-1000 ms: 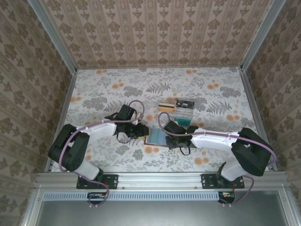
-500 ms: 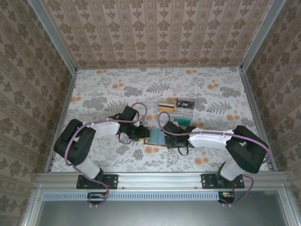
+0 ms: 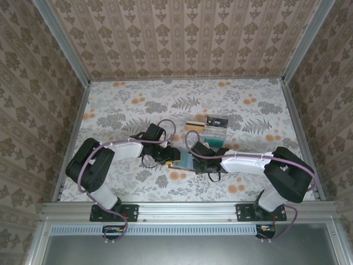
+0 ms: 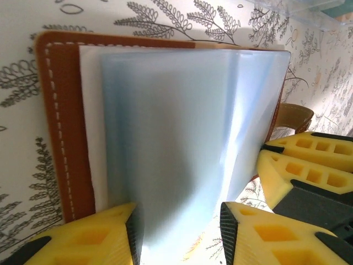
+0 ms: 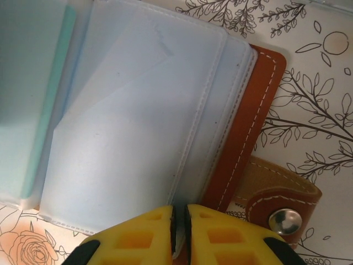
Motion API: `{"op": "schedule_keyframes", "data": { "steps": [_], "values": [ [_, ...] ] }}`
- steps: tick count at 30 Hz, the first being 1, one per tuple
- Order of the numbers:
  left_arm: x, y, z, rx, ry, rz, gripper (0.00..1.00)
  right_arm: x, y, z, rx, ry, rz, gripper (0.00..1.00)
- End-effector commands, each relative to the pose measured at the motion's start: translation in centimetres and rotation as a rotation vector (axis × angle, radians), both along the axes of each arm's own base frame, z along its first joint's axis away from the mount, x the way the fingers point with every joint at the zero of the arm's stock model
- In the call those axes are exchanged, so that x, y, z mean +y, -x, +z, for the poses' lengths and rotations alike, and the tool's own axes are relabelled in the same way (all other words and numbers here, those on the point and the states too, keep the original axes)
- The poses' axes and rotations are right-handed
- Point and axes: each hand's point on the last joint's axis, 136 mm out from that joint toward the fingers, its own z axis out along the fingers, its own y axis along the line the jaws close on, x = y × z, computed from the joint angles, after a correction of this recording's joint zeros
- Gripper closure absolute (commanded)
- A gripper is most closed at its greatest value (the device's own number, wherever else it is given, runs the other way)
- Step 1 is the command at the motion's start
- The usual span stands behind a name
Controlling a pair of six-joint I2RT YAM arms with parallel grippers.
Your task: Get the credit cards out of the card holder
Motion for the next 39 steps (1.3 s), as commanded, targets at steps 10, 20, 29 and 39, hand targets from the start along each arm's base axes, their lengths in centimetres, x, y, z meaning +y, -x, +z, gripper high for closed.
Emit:
{"op": "schedule_keyframes", "data": {
  "steps": [10,20,29,39],
  "values": [
    [1.8,-1.5,2.1,-0.123,-0.109,0.041,0.57,-0.3,0.7,-1.2,0.041,0.017,-0.013,0.85],
    [0.3,-0.9,0.6,-0.046,-0.05,0.004,0.59,-0.4,0.9,-1.3,0.044,0.019,-0.015,0.85],
    [1.1,-0.5,-0.7,-0.015,-0.109,0.006,0.61,-0.3,0.9,-1.3,0.044,0.017,-0.013,0.85],
    [1.0,-0.2,-0.8,-0.01,-0.113,-0.008,0.61,-0.2,1.0,-1.5,0.048,0.016,-0.016,0.85]
  ]
}}
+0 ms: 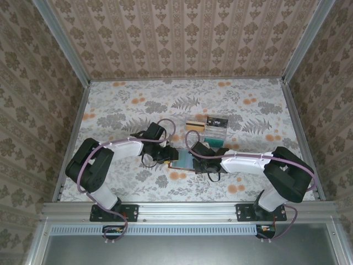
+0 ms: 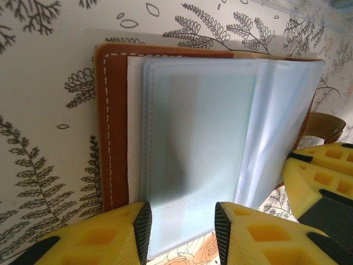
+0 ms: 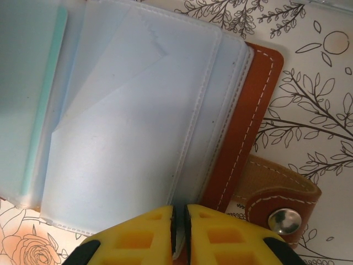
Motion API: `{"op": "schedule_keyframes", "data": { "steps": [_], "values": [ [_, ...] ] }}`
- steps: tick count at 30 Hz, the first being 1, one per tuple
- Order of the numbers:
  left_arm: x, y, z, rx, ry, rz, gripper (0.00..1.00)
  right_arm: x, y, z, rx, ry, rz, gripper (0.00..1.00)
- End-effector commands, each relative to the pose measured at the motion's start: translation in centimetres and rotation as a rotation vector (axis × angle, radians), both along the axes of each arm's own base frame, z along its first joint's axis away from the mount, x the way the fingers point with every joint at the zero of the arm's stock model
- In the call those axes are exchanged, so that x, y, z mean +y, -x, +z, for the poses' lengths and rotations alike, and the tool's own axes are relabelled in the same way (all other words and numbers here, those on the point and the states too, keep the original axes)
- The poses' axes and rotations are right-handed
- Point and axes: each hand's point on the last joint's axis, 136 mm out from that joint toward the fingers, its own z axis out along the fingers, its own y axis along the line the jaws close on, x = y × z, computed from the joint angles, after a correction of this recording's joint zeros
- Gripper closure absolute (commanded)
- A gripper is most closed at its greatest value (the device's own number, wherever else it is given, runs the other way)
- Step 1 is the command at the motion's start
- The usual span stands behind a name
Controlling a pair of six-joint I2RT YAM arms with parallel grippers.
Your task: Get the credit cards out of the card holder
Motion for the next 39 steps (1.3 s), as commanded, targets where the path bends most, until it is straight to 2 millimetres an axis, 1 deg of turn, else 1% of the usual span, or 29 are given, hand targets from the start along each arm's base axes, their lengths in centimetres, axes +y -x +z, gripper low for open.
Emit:
{"op": "schedule_keyframes", "data": {
  "steps": [1,3,6,9,12,21,22,23,25,27,29,32,35,39],
  "values": [
    [-0.3,0.4,-0.4,0.017,-0.011,-0.035,0.61,-0.3,1.0,-1.5,0.047,0.022,-0.006,0.85],
    [-0.7,0.6,-0.5,0.028,0.004,-0.04,0.6,-0.3,1.0,-1.5,0.046,0.022,-0.005,0.85],
    [-1.5,0.8,-0.2,0.04,0.053,-0.052,0.51,-0.2,1.0,-1.5,0.047,0.02,-0.005,0.85],
    [-2.3,0.8,0.5,0.038,0.106,-0.064,0.45,-0.2,1.1,-1.6,0.05,0.022,-0.003,0.85],
    [-2.7,0.8,1.0,0.039,0.132,-0.072,0.43,-0.2,1.1,-1.7,0.053,0.025,-0.003,0.85],
    [-3.0,0.8,1.5,0.034,0.162,-0.079,0.41,-0.3,1.2,-1.8,0.055,0.029,-0.003,0.85],
    [-3.1,0.7,1.6,0.032,0.166,-0.08,0.36,-0.3,1.2,-1.8,0.056,0.028,-0.003,0.85],
    [-3.2,0.7,1.7,0.03,0.169,-0.083,0.29,-0.3,1.2,-1.8,0.056,0.03,-0.003,0.85],
    [-3.2,0.6,1.9,0.024,0.173,-0.084,0.22,-0.3,1.2,-1.8,0.054,0.029,-0.005,0.85],
    [-3.2,0.6,2.1,0.02,0.174,-0.085,0.09,-0.2,1.2,-1.8,0.053,0.027,-0.004,0.85],
    [-3.2,0.6,2.2,0.016,0.171,-0.085,0.03,-0.3,1.2,-1.8,0.053,0.029,-0.004,0.84],
    [-3.3,0.5,2.5,0.011,0.178,-0.089,0.0,-0.4,1.1,-1.7,0.048,0.029,-0.01,0.84],
    [-3.4,0.4,3.0,0.0,0.186,-0.091,0.0,-0.6,0.9,-1.2,0.027,0.027,-0.022,0.82],
    [-3.3,0.4,3.0,0.001,0.179,-0.093,0.0,-1.3,0.5,0.2,-0.022,0.026,-0.045,0.73]
  ]
}}
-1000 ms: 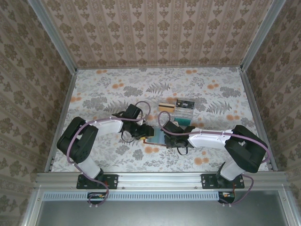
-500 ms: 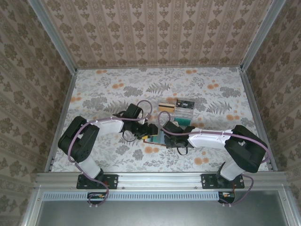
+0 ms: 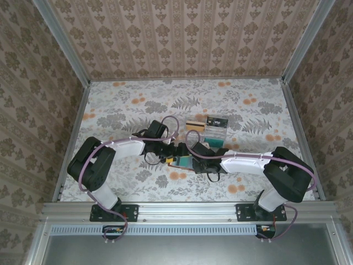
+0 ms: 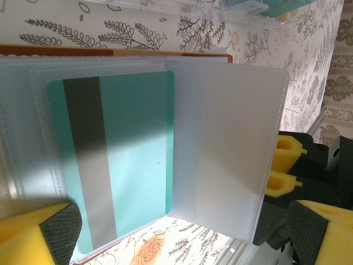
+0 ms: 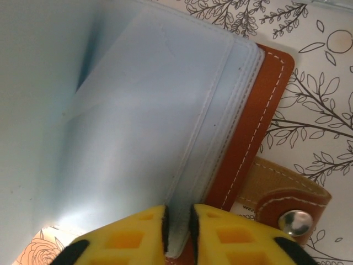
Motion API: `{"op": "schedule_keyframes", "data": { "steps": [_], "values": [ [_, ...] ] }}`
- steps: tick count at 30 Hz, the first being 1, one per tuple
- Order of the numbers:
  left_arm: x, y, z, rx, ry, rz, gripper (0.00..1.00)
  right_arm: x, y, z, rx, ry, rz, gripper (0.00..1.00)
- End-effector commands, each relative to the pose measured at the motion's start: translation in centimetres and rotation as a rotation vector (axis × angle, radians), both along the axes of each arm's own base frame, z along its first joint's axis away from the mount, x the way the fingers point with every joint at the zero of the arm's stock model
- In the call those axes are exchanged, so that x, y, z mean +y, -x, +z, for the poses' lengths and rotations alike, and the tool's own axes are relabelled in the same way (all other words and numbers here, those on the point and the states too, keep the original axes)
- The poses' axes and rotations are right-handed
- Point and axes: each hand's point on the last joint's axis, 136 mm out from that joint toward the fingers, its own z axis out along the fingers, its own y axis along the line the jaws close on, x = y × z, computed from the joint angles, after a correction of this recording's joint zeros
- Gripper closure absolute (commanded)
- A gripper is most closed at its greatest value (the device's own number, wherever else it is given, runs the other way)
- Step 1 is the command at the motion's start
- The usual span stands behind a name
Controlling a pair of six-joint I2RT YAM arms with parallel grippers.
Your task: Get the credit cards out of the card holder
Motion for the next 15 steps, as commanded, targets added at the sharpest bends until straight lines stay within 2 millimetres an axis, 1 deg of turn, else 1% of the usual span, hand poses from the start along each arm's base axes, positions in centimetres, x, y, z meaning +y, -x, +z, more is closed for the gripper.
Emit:
{"op": "schedule_keyframes", "data": {
  "steps": [1,2,6,7,8,10,13,15],
  "values": [
    [0.1,0.2,0.3,-0.007,-0.017,-0.01,0.0,-1.7,0.4,0.5,-0.024,0.043,-0.03,0.71],
    [0.1,0.1,0.3,-0.009,-0.018,-0.01,0.0,-1.9,0.2,0.9,-0.038,0.044,-0.038,0.69],
    [0.1,0.1,0.4,-0.011,-0.018,-0.011,0.0,-2.5,-0.3,2.9,-0.092,0.025,-0.06,0.66],
    [0.1,0.0,0.4,-0.013,-0.017,-0.01,0.0,-2.5,-0.3,3.0,-0.094,0.023,-0.061,0.66],
    [0.0,0.0,0.5,-0.015,-0.014,-0.012,0.0,-2.5,-0.5,4.1,-0.118,-0.001,-0.066,0.66],
    [-0.1,-0.1,0.5,-0.015,-0.015,-0.011,0.0,-2.5,-0.7,4.8,-0.132,-0.013,-0.071,0.66],
    [-0.1,-0.3,0.8,-0.021,-0.015,-0.009,0.0,-2.1,-0.9,5.5,-0.143,-0.04,-0.066,0.65],
    [0.1,-0.6,1.0,-0.031,-0.023,-0.004,0.0,-1.5,-1.0,5.9,-0.144,-0.067,-0.058,0.67]
  ]
}}
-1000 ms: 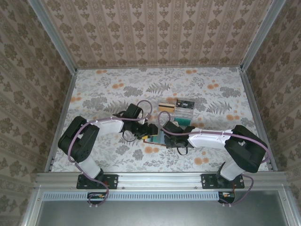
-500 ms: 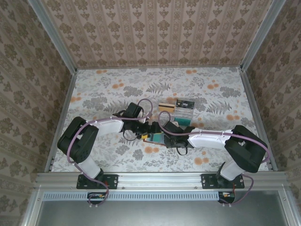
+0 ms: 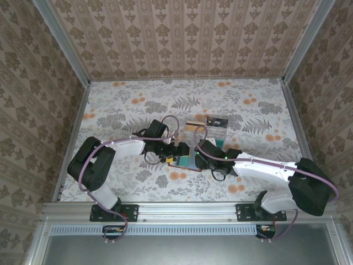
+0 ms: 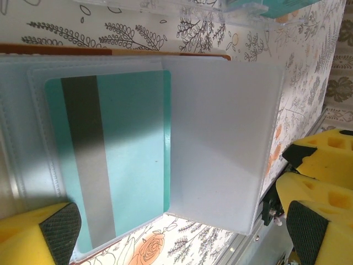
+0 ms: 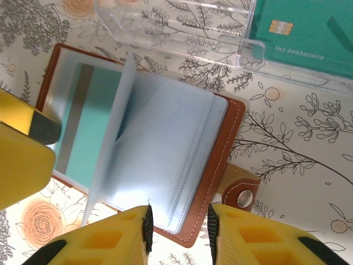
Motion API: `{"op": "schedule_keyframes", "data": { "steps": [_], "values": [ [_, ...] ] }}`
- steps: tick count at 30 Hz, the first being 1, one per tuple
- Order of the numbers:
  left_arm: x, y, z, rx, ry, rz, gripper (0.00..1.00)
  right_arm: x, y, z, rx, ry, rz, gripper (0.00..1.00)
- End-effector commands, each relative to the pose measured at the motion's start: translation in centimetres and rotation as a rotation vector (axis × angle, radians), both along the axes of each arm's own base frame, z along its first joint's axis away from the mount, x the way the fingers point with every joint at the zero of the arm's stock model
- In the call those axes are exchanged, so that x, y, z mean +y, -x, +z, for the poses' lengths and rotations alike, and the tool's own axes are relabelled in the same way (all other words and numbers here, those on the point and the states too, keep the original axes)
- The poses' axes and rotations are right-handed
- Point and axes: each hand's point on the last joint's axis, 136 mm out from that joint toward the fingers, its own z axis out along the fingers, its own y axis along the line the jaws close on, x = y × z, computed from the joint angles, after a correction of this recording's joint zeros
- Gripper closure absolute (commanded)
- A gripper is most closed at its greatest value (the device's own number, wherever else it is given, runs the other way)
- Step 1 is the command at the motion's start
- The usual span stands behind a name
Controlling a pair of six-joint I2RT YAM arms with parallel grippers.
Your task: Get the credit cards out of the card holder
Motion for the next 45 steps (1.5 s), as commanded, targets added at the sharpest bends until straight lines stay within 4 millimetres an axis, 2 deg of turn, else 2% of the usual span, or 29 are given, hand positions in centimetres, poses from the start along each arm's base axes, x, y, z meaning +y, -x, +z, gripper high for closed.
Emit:
{"op": "schedule_keyframes", "data": {
  "steps": [1,8,11,12,13,16,19,23,29,35,45],
  "values": [
    [0.2,-0.5,0.9,-0.039,-0.018,-0.002,0.0,0.1,-0.3,0.8,-0.006,-0.02,-0.01,0.69],
    [2.4,-1.3,1.1,-0.049,-0.038,0.057,0.05,3.2,-1.5,2.8,-0.019,-0.12,0.027,0.71],
    [3.4,-1.4,0.6,-0.04,-0.051,0.08,0.12,4.3,-1.8,3.6,-0.023,-0.151,0.042,0.71],
    [3.6,-1.5,0.4,-0.037,-0.055,0.088,0.15,4.8,-2.0,3.1,-0.008,-0.149,0.048,0.73],
    [3.8,-1.5,0.2,-0.033,-0.059,0.092,0.21,5.2,-2.0,3.0,-0.002,-0.155,0.055,0.74],
    [4.1,-1.6,-0.4,-0.025,-0.065,0.099,0.49,6.2,-2.3,2.9,0.017,-0.184,0.056,0.79],
    [4.1,-1.7,-0.9,-0.015,-0.074,0.095,0.73,6.8,-2.4,1.8,0.05,-0.229,0.043,0.85],
    [3.9,-1.8,-1.7,-0.005,-0.08,0.091,0.93,6.8,-2.7,0.1,0.105,-0.293,-0.012,0.87],
    [4.0,-1.9,-2.5,0.005,-0.095,0.084,0.95,6.6,-3.1,-2.1,0.175,-0.362,-0.067,0.89],
    [4.1,-1.6,-3.2,0.02,-0.105,0.08,0.95,7.1,-3.5,-3.3,0.216,-0.401,-0.089,0.89],
    [4.6,-0.7,-4.3,0.055,-0.125,0.083,0.95,6.3,-3.2,-5.7,0.275,-0.391,-0.152,0.86]
  ]
}}
